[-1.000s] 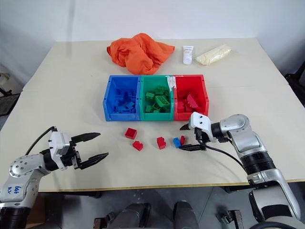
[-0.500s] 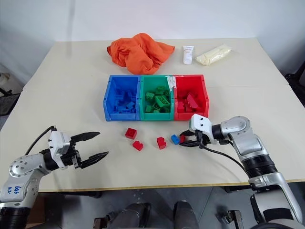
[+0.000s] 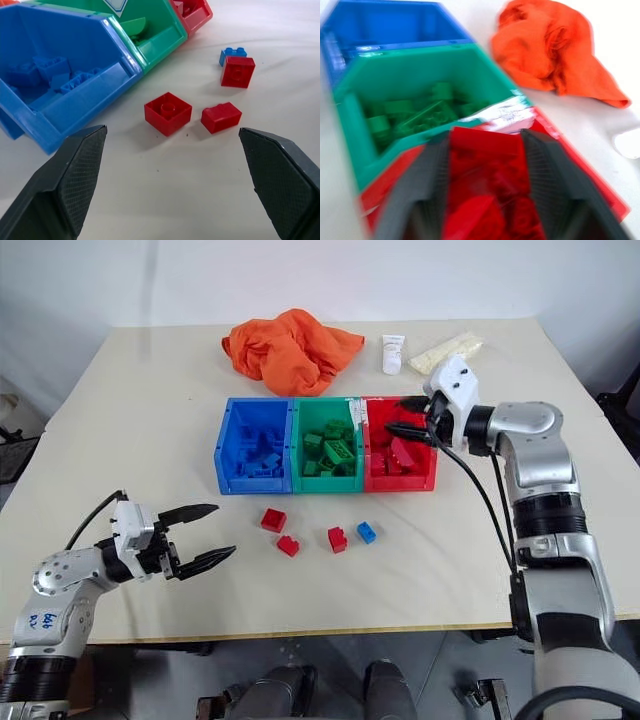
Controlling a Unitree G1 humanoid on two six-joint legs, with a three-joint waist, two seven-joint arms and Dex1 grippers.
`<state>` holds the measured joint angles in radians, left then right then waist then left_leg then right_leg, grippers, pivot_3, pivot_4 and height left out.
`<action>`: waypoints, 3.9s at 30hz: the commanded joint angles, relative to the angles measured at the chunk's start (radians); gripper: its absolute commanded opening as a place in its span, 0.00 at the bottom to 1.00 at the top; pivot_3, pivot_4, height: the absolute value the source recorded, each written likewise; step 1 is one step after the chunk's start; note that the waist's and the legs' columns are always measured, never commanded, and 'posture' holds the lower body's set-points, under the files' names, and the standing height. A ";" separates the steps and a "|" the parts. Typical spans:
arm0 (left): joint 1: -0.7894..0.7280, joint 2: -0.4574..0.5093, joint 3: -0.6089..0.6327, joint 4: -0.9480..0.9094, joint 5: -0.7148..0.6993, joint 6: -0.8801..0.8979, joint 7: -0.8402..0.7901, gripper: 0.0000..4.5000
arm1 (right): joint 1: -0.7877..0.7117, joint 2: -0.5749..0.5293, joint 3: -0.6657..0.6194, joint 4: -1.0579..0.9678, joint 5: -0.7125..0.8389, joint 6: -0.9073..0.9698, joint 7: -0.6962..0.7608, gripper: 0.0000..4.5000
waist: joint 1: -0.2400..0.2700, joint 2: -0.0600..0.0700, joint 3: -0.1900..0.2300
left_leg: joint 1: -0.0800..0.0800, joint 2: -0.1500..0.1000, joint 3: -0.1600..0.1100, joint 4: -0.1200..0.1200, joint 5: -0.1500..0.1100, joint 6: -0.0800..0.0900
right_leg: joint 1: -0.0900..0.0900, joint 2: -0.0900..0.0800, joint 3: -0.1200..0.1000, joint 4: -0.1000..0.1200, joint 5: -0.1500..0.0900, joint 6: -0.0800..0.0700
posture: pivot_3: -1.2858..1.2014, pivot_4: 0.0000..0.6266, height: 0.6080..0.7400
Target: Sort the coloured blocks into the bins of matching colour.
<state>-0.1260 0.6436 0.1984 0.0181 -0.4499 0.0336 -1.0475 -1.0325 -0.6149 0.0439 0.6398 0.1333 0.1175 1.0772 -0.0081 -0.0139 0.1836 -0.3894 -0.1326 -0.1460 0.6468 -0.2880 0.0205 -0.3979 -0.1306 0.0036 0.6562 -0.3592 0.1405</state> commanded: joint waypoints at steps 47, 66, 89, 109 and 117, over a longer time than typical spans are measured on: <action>-0.016 0.017 0.018 -0.019 -0.016 -0.015 -0.049 1.00 | 0.469 -0.096 0.175 -0.615 0.080 0.204 0.164 0.99 | 0.007 0.000 0.000 | 0.001 0.004 0.010 0.002 -0.002 0.002 | -0.001 0.002 0.002 -0.001 0.001 -0.001 | 0.52 0.24 1.00; 0.043 0.007 0.043 -0.072 -0.018 -0.004 -0.002 1.00 | 0.385 -0.007 0.179 -0.486 0.036 0.108 0.156 0.30 | 0.004 0.000 0.000 | 0.002 0.004 0.008 0.002 -0.002 0.001 | -0.001 0.003 0.002 0.000 0.001 -0.001 | 0.52 0.24 1.00; 0.004 -0.015 0.024 -0.051 -0.002 -0.043 0.010 1.00 | -0.322 0.580 0.172 0.357 -0.115 -0.201 -0.262 0.38 | -0.055 0.000 0.000 | 0.001 0.006 0.009 -0.001 -0.003 -0.002 | -0.010 0.004 -0.001 0.009 0.002 -0.003 | 0.52 0.24 1.00; -0.024 -0.014 0.006 -0.009 -0.008 -0.049 -0.018 1.00 | 0.049 0.289 0.118 -0.237 0.089 -0.069 0.263 1.00 | -0.056 0.000 0.000 | 0.000 0.006 0.003 0.003 -0.004 -0.003 | -0.011 0.005 0.001 0.016 0.003 -0.004 | 0.52 0.24 1.00; -0.054 -0.009 0.000 0.049 -0.002 -0.064 -0.050 1.00 | 0.393 -0.081 -0.007 -0.660 0.242 0.225 0.332 1.00 | -0.033 0.000 0.000 | -0.003 0.009 0.010 0.003 -0.004 -0.004 | -0.011 0.005 0.000 0.007 0.003 -0.005 | 0.52 0.24 1.00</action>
<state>-0.1808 0.6291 0.1843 0.0616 -0.4458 -0.0116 -1.0886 -0.6642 -0.6567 0.0896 0.0574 0.3326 0.2936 1.3973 -0.0414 -0.0139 0.1835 -0.3917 -0.1238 -0.1356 0.6497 -0.2917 0.0168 -0.4090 -0.1250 0.0046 0.6626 -0.3565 0.1355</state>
